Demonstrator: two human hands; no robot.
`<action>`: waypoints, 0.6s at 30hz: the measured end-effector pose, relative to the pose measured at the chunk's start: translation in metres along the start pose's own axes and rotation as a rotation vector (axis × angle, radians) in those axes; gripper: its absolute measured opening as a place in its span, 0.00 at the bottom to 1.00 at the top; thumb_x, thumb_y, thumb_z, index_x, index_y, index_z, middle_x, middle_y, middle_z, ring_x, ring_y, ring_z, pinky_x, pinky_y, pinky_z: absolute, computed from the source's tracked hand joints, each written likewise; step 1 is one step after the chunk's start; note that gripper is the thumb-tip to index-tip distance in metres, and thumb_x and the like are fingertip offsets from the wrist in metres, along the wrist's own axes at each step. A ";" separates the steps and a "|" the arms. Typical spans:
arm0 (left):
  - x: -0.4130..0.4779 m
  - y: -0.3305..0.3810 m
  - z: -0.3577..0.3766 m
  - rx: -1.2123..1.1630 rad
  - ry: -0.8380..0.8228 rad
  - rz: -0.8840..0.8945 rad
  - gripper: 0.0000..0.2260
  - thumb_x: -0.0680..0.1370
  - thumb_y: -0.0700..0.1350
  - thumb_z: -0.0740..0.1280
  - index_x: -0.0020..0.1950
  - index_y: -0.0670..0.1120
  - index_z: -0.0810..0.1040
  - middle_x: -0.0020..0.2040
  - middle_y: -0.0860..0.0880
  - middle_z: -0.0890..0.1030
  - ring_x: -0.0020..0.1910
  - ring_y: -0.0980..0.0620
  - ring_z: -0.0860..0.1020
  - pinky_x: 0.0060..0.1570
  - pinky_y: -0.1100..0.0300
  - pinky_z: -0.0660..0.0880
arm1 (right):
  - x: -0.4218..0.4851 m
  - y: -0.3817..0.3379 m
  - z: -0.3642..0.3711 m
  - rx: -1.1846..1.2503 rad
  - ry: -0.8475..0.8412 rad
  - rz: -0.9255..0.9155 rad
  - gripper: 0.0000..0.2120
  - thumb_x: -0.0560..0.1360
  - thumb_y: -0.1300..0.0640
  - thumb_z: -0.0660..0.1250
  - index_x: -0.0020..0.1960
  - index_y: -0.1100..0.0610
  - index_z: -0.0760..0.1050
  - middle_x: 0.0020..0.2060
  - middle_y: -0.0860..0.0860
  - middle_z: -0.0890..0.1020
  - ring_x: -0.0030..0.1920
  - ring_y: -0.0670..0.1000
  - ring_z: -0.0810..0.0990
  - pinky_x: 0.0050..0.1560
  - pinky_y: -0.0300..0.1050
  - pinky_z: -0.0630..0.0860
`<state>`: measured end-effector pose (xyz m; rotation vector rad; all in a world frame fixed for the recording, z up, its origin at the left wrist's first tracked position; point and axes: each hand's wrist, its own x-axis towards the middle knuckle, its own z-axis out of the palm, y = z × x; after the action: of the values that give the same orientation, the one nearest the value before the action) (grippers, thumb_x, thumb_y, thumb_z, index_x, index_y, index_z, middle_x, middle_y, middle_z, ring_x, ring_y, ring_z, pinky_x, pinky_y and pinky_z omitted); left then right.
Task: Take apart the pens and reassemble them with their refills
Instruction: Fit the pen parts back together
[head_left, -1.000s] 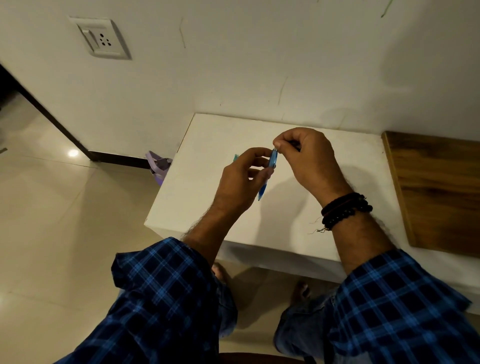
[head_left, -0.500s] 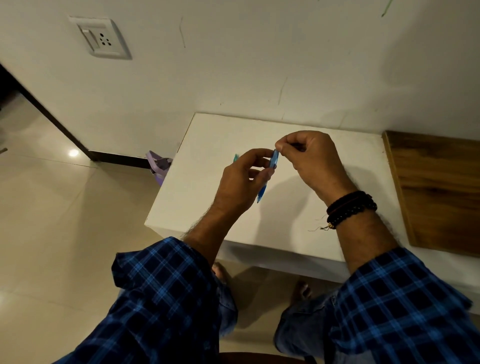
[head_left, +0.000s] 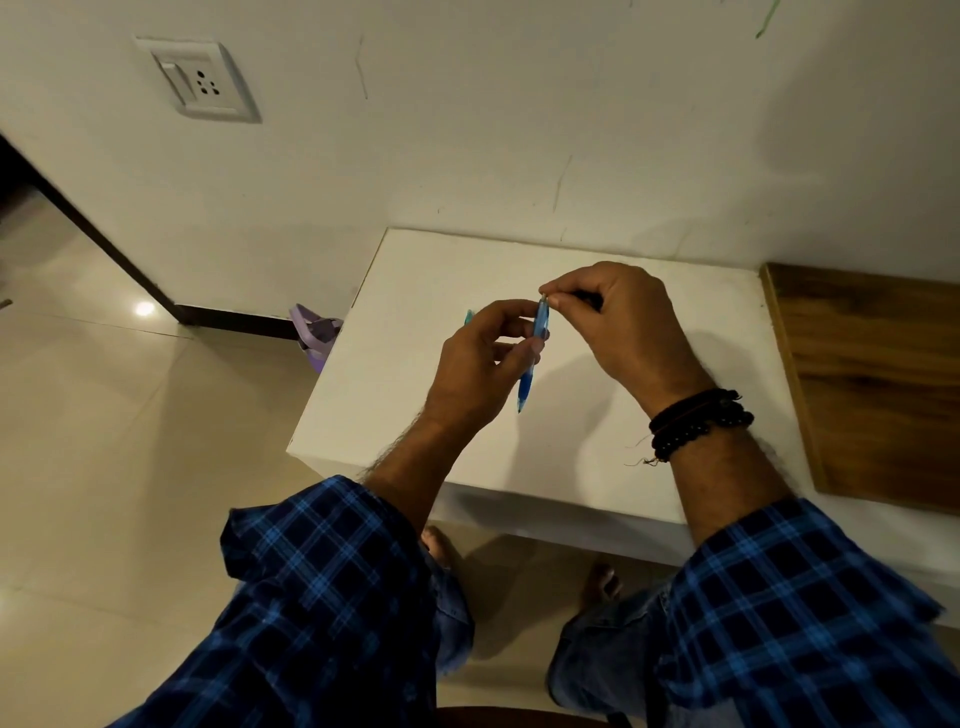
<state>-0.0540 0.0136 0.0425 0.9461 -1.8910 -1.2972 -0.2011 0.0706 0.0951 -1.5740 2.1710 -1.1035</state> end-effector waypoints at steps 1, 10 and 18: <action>0.000 0.000 0.000 -0.015 0.007 -0.004 0.10 0.81 0.42 0.68 0.62 0.50 0.77 0.48 0.61 0.82 0.44 0.60 0.83 0.43 0.66 0.81 | 0.000 0.000 0.000 0.021 -0.002 0.004 0.10 0.80 0.56 0.68 0.58 0.56 0.84 0.54 0.50 0.86 0.51 0.43 0.80 0.52 0.23 0.70; 0.001 0.003 0.000 -0.064 0.034 -0.005 0.11 0.81 0.42 0.68 0.61 0.53 0.76 0.53 0.53 0.84 0.50 0.51 0.84 0.52 0.51 0.83 | 0.001 0.005 -0.002 0.328 0.043 0.134 0.10 0.80 0.57 0.68 0.58 0.52 0.85 0.52 0.43 0.86 0.49 0.36 0.81 0.51 0.34 0.76; 0.002 0.003 0.000 -0.114 0.055 0.029 0.08 0.81 0.36 0.67 0.57 0.47 0.76 0.55 0.49 0.83 0.51 0.54 0.84 0.49 0.62 0.81 | -0.003 0.006 -0.004 0.379 0.020 0.199 0.10 0.80 0.56 0.68 0.58 0.55 0.84 0.49 0.45 0.86 0.38 0.32 0.78 0.43 0.30 0.72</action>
<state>-0.0556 0.0128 0.0458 0.8837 -1.7636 -1.3334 -0.2068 0.0754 0.0928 -1.1622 1.9331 -1.3676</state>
